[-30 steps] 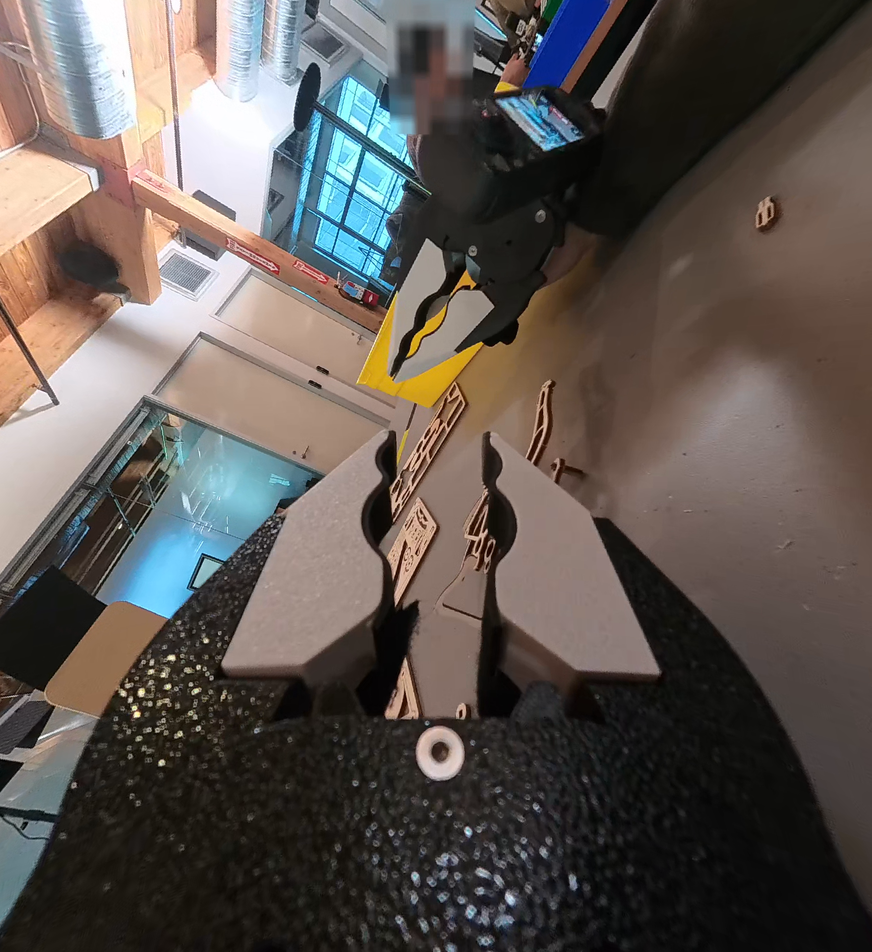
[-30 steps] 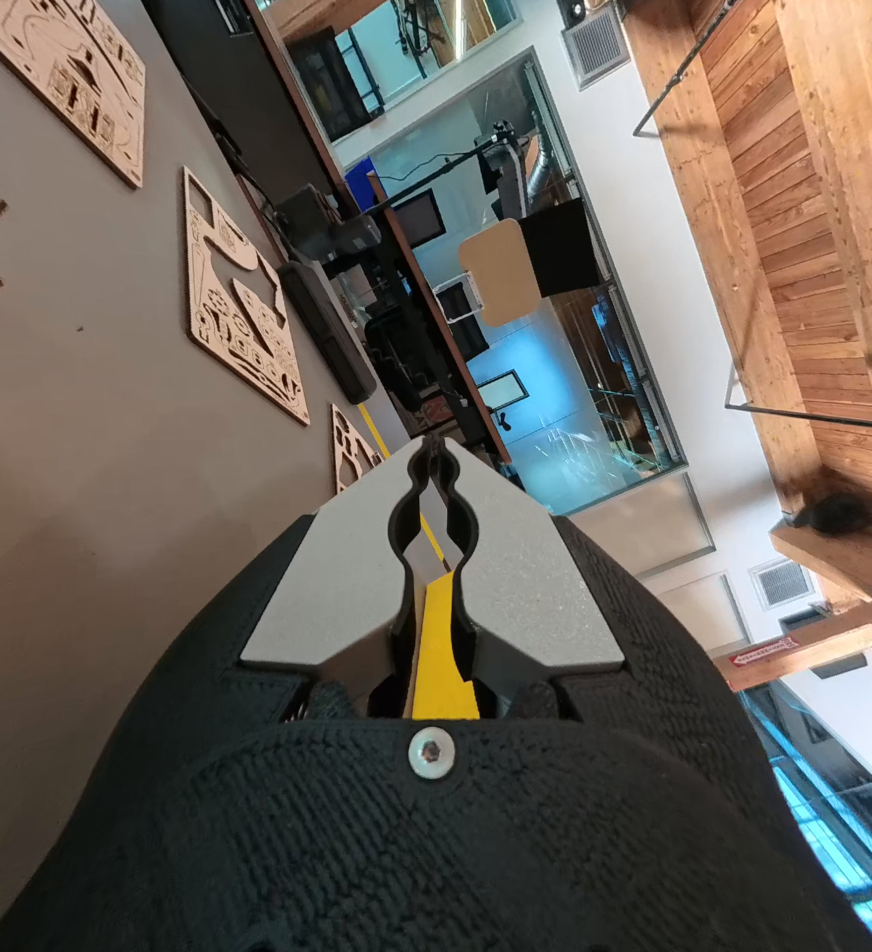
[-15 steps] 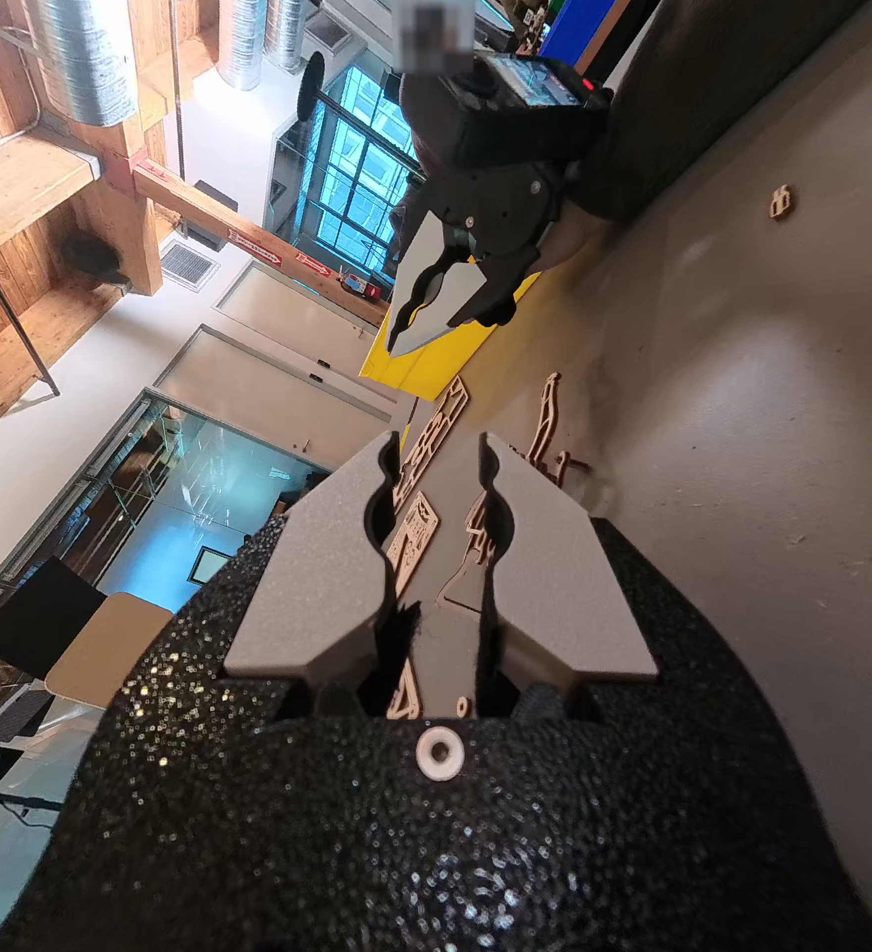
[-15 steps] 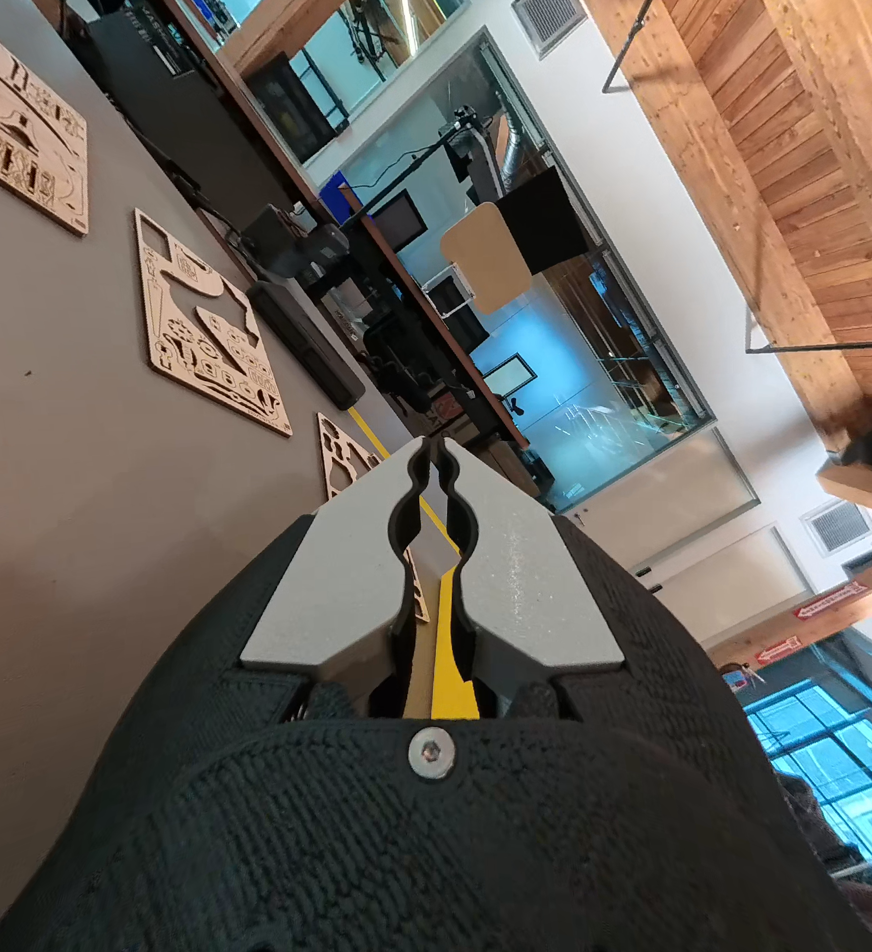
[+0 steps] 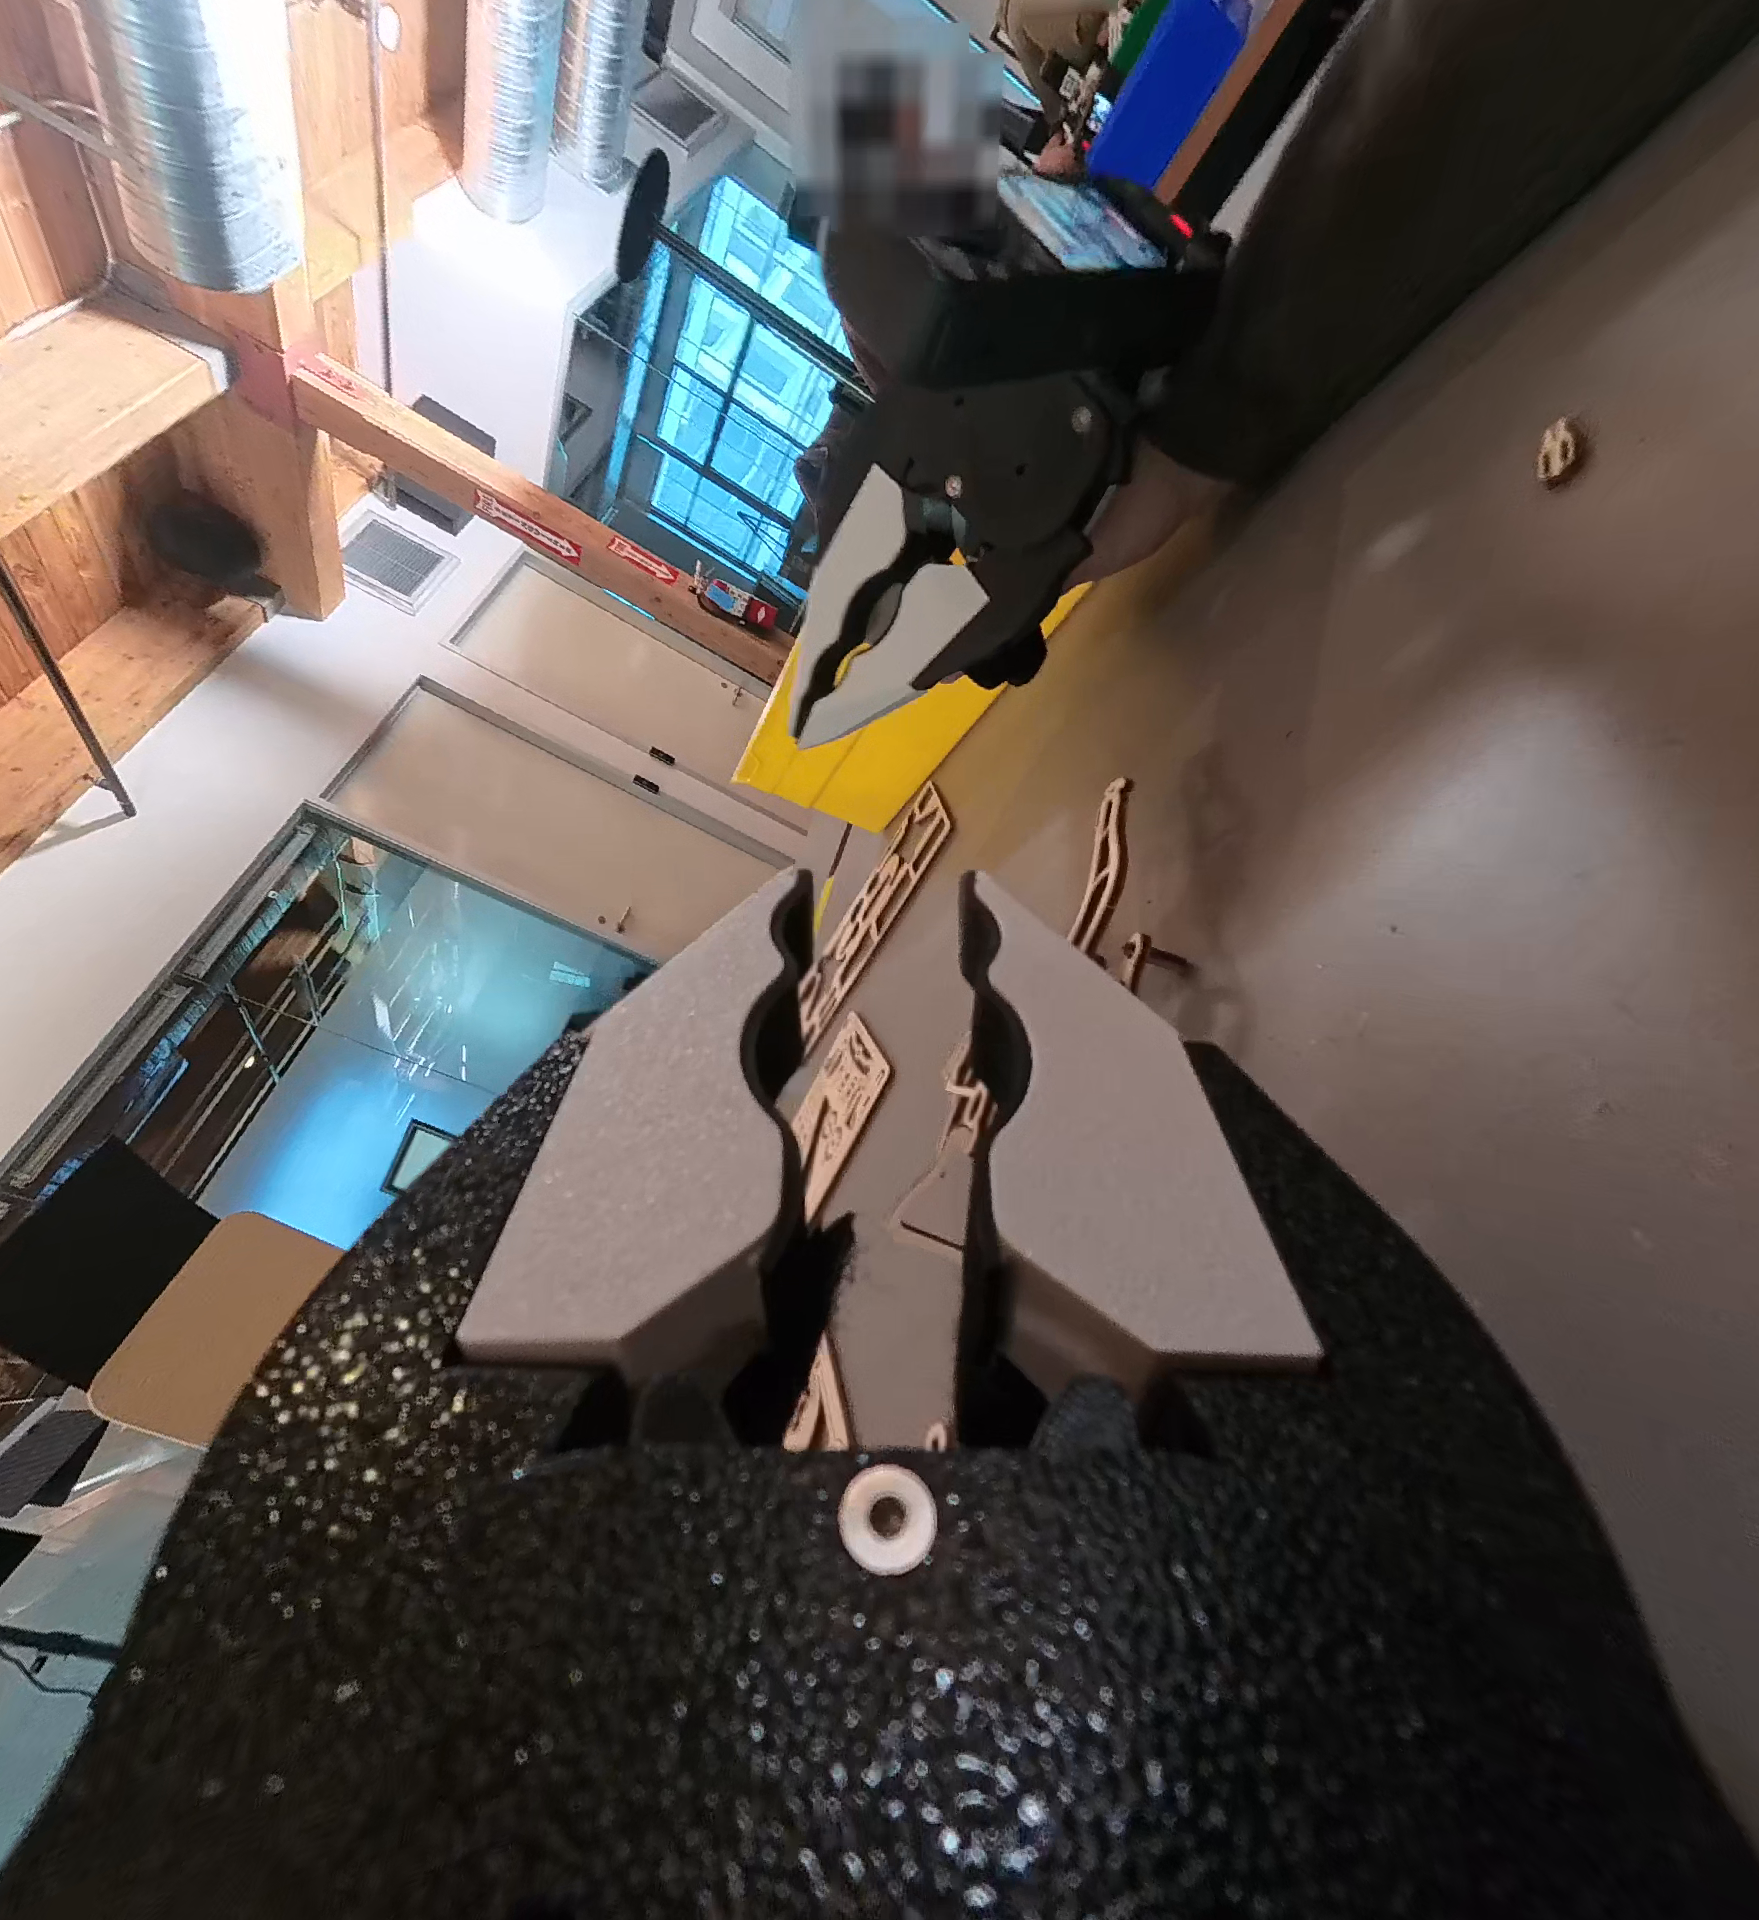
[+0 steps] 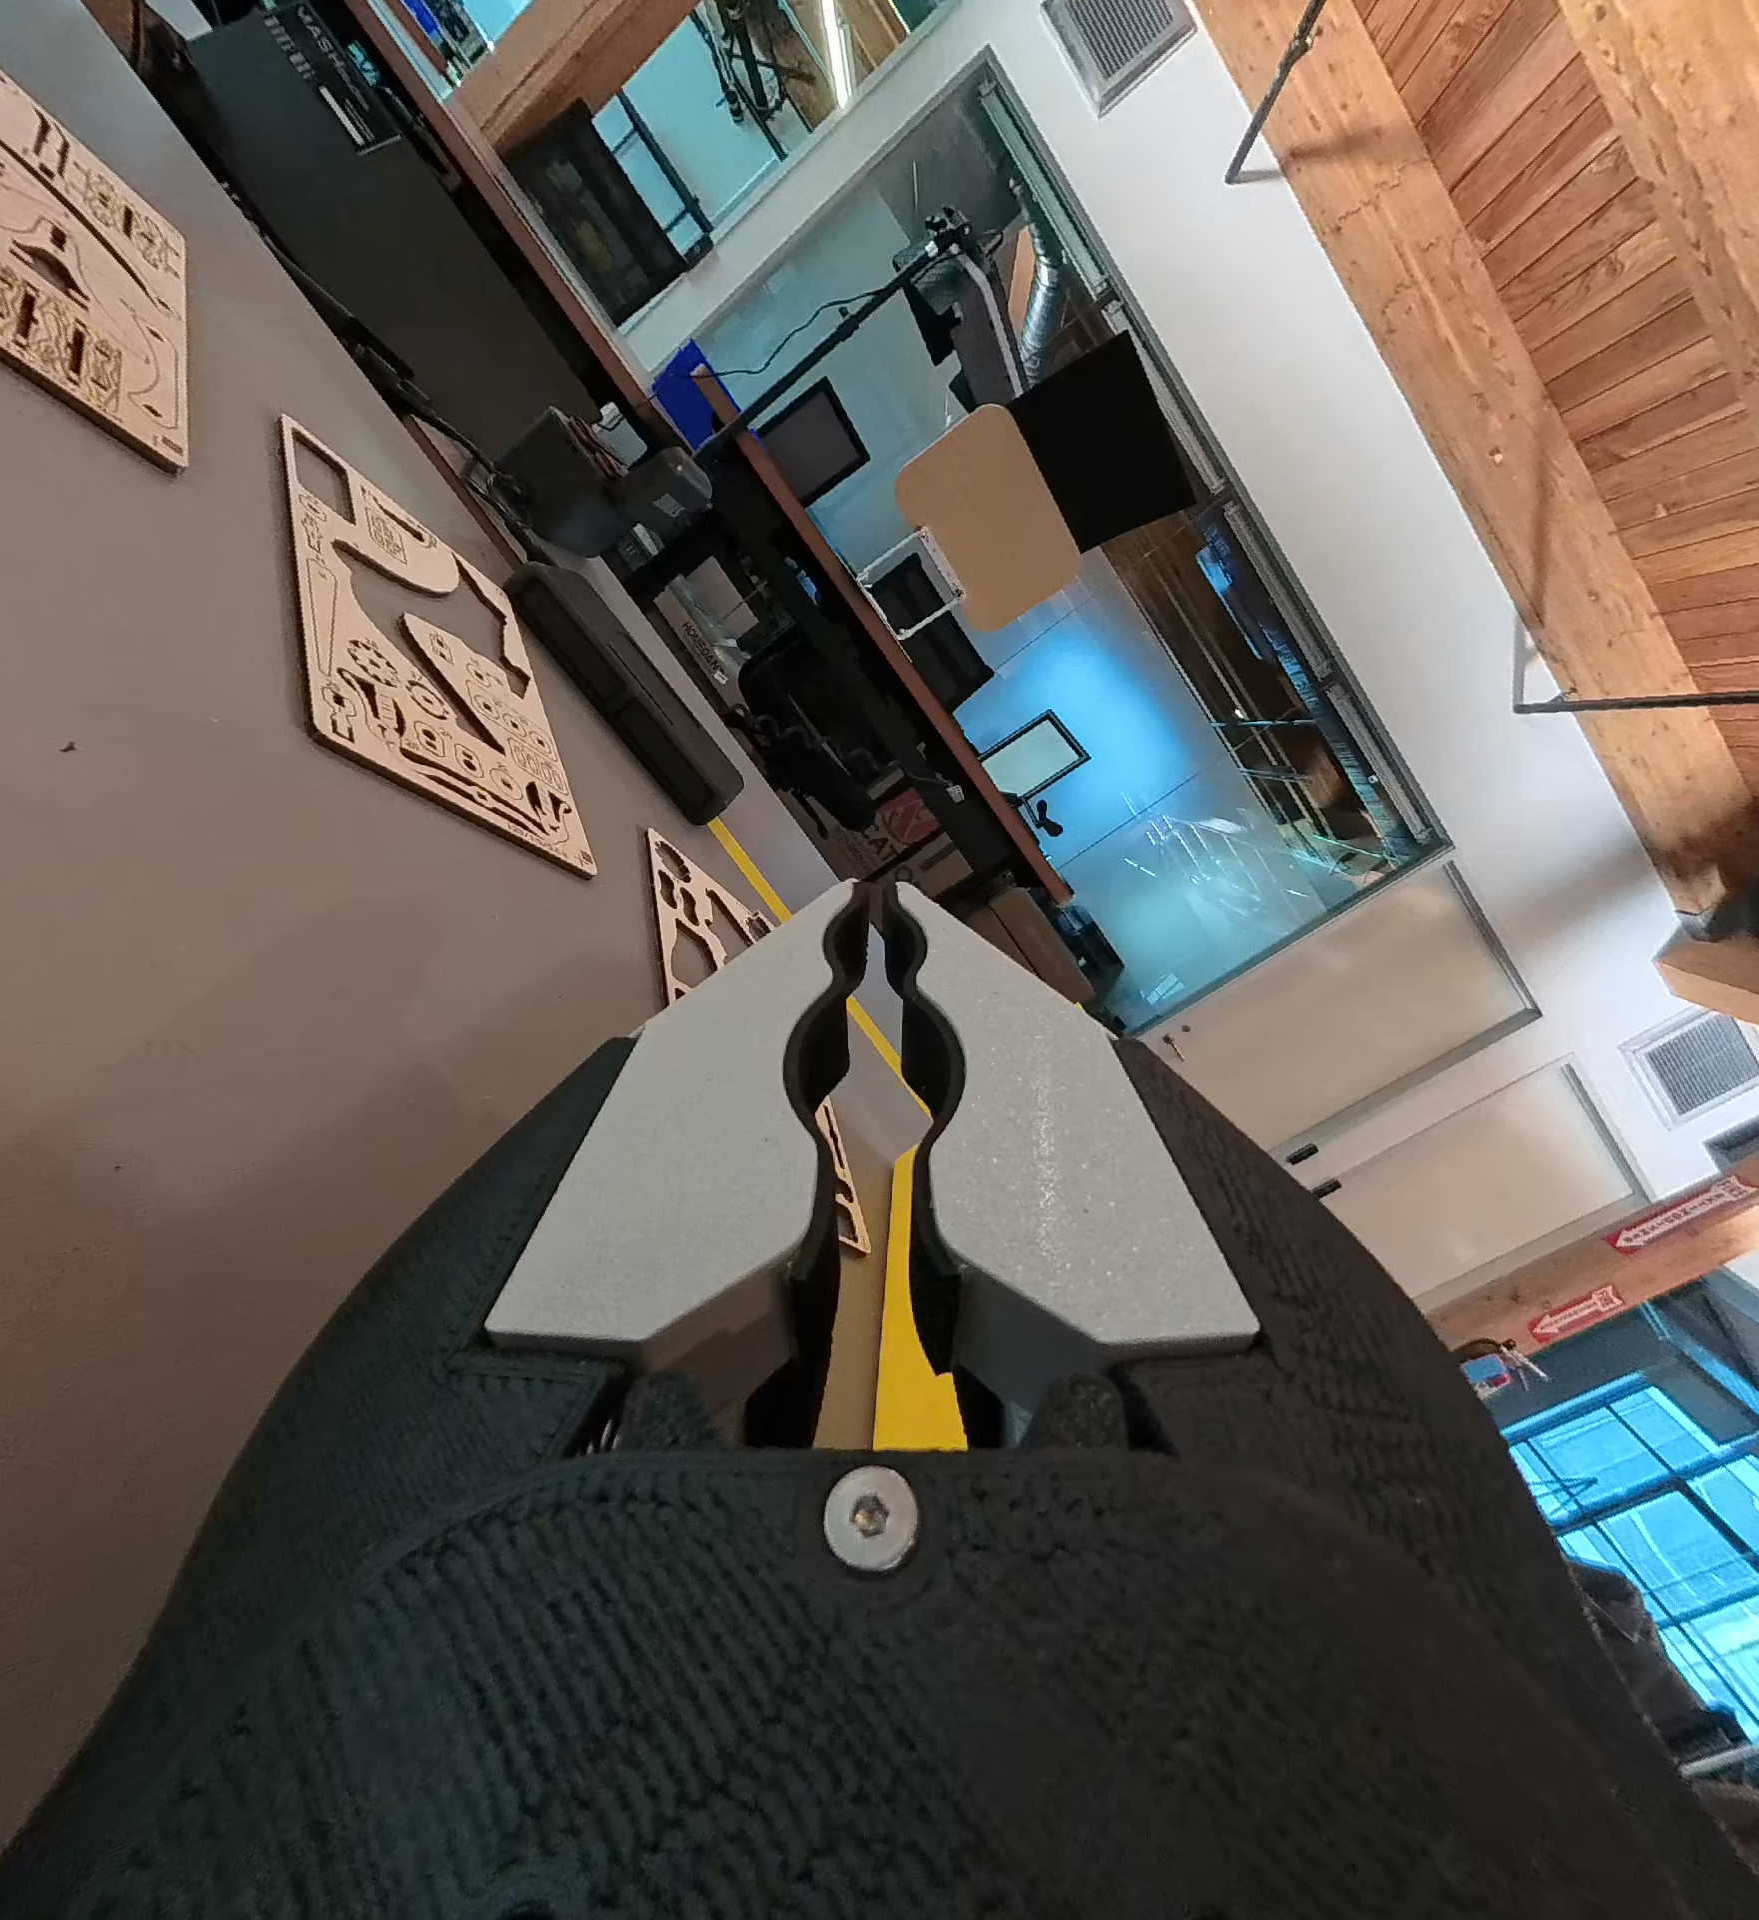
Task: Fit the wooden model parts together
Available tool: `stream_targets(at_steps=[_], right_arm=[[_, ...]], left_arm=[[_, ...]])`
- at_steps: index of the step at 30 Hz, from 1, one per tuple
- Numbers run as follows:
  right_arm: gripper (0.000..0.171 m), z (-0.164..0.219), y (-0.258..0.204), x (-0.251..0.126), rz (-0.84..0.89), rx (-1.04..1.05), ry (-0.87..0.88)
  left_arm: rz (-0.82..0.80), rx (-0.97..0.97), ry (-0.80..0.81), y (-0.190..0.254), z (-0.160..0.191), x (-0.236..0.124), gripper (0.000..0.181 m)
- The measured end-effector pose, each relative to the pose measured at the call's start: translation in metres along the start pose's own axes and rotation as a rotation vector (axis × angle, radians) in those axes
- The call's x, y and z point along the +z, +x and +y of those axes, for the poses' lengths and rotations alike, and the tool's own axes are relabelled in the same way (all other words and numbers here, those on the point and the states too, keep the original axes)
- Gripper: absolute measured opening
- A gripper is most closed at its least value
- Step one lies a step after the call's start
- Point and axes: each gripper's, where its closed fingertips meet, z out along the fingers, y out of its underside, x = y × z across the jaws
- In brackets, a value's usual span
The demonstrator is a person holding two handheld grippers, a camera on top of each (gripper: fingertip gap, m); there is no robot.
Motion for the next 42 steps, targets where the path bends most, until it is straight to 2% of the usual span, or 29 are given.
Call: stream_targets(at_steps=[7, 8, 18, 25, 27, 42], right_arm=[[0.000, 0.000, -0.001, 0.000, -0.004, 0.001, -0.001], [0.000, 0.000, -0.001, 0.000, -0.004, 0.002, -0.001], [0.000, 0.001, -0.001, 0.000, -0.004, 0.008, -0.002], [0.000, 0.001, -0.001, 0.000, -0.005, 0.012, -0.002], [0.000, 0.001, -0.001, 0.000, -0.006, 0.013, -0.003], [0.000, 0.002, -0.002, 0.000, -0.009, 0.015, -0.004]], left_arm=[[-0.044, -0.053, 0.014, -0.012, 0.000, -0.004, 0.024], [-0.043, -0.053, 0.014, -0.011, 0.000, -0.004, 0.030], [-0.059, -0.020, 0.030, -0.013, -0.005, -0.006, 0.014], [-0.064, -0.042, 0.024, -0.015, -0.002, -0.007, 0.019], [-0.061, -0.043, 0.021, -0.015, -0.002, -0.006, 0.014], [-0.042, -0.057, 0.009, -0.012, 0.001, -0.006, 0.011]])
